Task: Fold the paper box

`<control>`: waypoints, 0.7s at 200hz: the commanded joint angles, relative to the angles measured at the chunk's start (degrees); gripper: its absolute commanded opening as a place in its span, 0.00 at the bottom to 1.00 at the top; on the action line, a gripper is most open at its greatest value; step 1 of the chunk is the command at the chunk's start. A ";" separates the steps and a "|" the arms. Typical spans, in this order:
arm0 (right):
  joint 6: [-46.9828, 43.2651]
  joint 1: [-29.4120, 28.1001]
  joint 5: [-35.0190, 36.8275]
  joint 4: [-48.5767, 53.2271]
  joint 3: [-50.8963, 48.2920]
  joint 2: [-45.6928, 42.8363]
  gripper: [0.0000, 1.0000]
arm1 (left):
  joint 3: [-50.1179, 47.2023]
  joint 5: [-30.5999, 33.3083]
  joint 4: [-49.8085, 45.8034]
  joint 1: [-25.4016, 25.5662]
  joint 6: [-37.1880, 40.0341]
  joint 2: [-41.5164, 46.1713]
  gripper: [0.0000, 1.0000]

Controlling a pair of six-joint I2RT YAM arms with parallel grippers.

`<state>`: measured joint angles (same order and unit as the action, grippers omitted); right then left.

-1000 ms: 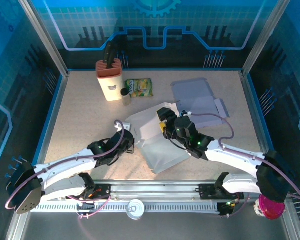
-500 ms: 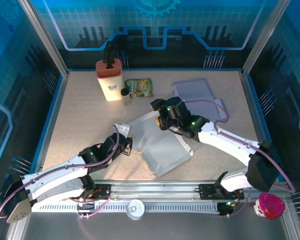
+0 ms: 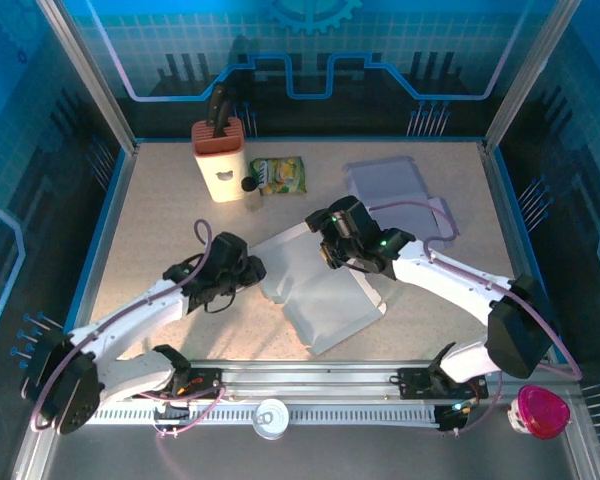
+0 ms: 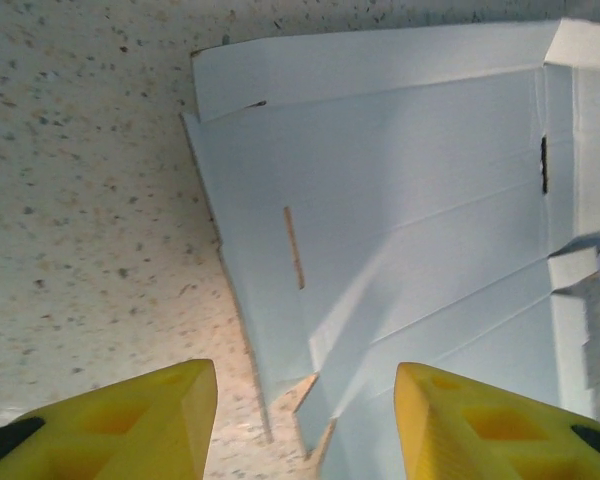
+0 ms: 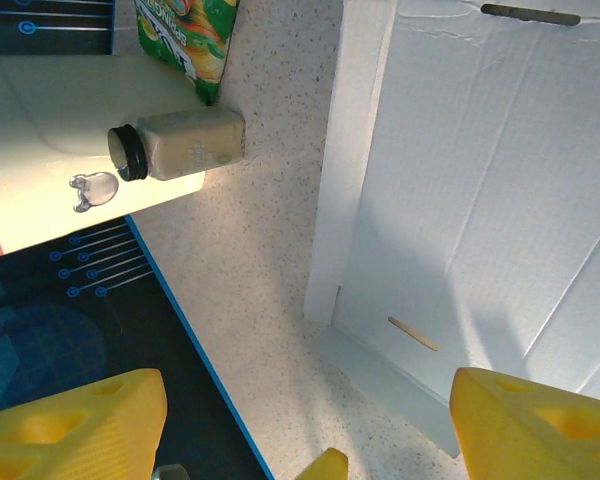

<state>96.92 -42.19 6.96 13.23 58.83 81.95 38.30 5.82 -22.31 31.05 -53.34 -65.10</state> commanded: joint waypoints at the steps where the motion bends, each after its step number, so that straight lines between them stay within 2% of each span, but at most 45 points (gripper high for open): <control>1: -1.61 0.19 -0.24 -0.88 -1.08 -1.66 0.75 | 1.61 -5.18 0.36 -1.86 -4.47 -3.95 0.51; 27: -1.70 0.31 -0.14 -0.80 -1.74 -2.31 0.75 | 2.15 -4.83 -0.40 -3.02 -3.55 -8.72 0.49; 62: -1.76 0.41 -0.02 -1.65 -2.14 -2.54 0.74 | 0.43 -4.38 4.21 -3.83 -2.98 -12.54 0.49; 75: -1.63 0.44 -0.59 -2.11 -2.14 -2.17 0.74 | -0.09 -5.61 7.60 -4.37 -2.91 -14.79 0.41; 83: -1.57 0.42 -0.81 -2.50 -2.32 -1.91 0.74 | 0.41 -5.61 8.05 -4.42 -2.39 -16.38 0.32; 100: -1.39 0.40 -1.30 -2.94 -2.39 -1.66 0.74 | 0.83 -5.26 8.66 -4.49 -2.13 -19.10 0.24; 123: -1.30 0.49 -1.18 -3.13 -2.66 -1.85 0.73 | -0.23 -5.00 11.45 -4.51 -1.70 -20.29 0.14; 135: -1.39 0.53 -1.13 -3.13 -2.67 -1.84 0.73 | -0.59 -4.34 12.09 -4.53 -1.17 -20.04 0.00; 140: -1.41 0.45 -1.20 -3.21 -2.65 -1.80 0.73 | -0.75 -3.64 12.25 -4.51 -0.69 -19.48 0.00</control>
<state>95.92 -42.19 6.28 10.83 56.93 80.58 38.81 1.63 -12.91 26.94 -55.35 -85.06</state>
